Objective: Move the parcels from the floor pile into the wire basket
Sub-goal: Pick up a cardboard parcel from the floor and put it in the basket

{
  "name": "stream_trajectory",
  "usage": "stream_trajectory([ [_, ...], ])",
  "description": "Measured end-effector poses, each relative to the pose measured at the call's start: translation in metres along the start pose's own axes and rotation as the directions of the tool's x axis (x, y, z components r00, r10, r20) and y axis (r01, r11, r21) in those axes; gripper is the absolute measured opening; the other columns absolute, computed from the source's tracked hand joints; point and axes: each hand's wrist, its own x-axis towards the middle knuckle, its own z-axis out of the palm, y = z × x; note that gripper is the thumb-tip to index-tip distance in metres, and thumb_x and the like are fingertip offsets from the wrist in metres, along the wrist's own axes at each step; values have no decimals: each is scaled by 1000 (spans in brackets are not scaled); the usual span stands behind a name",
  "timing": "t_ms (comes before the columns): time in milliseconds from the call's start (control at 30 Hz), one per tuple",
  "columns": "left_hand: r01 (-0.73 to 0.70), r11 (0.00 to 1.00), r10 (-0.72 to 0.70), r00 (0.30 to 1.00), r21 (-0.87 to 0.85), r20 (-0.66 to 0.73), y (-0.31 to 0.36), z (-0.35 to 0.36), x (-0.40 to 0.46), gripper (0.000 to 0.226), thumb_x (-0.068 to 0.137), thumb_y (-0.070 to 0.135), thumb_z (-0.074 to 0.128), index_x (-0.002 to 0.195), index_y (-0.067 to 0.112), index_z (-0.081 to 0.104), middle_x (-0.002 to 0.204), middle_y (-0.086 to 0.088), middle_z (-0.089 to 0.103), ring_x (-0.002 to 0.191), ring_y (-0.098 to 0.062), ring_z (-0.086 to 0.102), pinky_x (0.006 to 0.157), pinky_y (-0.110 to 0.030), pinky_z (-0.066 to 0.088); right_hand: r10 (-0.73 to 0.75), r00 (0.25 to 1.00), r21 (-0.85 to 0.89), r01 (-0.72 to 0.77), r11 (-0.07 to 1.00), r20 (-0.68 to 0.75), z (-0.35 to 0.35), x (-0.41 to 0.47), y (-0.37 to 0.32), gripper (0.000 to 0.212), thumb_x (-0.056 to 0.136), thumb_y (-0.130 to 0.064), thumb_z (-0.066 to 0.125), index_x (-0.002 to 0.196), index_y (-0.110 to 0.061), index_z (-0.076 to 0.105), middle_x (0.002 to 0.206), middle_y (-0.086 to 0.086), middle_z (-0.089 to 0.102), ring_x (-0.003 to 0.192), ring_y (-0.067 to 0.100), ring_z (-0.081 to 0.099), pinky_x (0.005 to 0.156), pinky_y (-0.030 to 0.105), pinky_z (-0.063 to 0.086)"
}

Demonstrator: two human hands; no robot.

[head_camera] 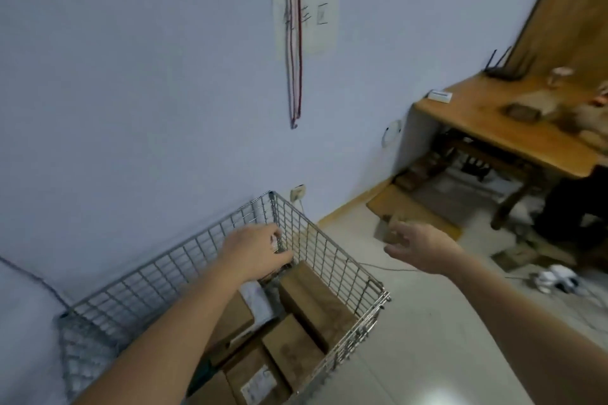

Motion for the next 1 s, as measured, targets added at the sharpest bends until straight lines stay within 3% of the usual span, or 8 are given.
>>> stream_trajectory([
  [100, -77, 995, 75, 997, 66, 24, 72, -5, 19, 62, 83, 80, 50, 129, 39, 58, 123, 12, 65, 108, -13, 60, 90, -34, 53, 82, 995, -23, -83, 996, -49, -31, -34, 66, 55, 90, -64, 61, 131, -26, 61, 130, -1, 66, 118, 23, 62, 93, 37, 51],
  [233, -130, 989, 131, 991, 73, -9, 171, -3, 42, 67, 81, 82, 46, 132, 40, 57, 129, 12, 66, 112, -14, 62, 93, -37, 53, 135, 989, -21, -136, 990, -62, -69, -71, 155, 68, 92, -67, 57, 148, -29, 49, 140, -3, 60, 122, 21, 60, 96, 37, 53],
  [433, -173, 984, 174, 985, 42, -21, 295, 13, 67, 66, 85, 73, 55, 138, 35, 56, 134, 12, 63, 119, -15, 60, 98, -36, 49, 122, 990, -64, -127, 990, -76, -111, -86, 259, 71, 92, -68, 56, 152, -32, 45, 143, -4, 58, 125, 20, 59, 99, 39, 54],
  [667, -124, 990, 123, 992, 71, 23, 351, 29, 112, 68, 87, 71, 52, 142, 31, 51, 137, 10, 62, 123, -16, 59, 98, -38, 47, 89, 996, -75, -90, 993, -22, -129, -37, 334, 71, 92, -67, 58, 152, -31, 45, 143, -5, 58, 124, 17, 59, 95, 31, 54],
  [1000, -119, 992, 113, 987, 42, 112, 417, 72, 276, 73, 89, 69, 50, 150, 30, 44, 148, 8, 54, 132, -17, 53, 105, -38, 44, 72, 993, -53, -67, 996, 97, -139, 92, 445, 74, 91, -71, 55, 154, -33, 42, 153, -5, 51, 135, 19, 51, 107, 38, 48],
])
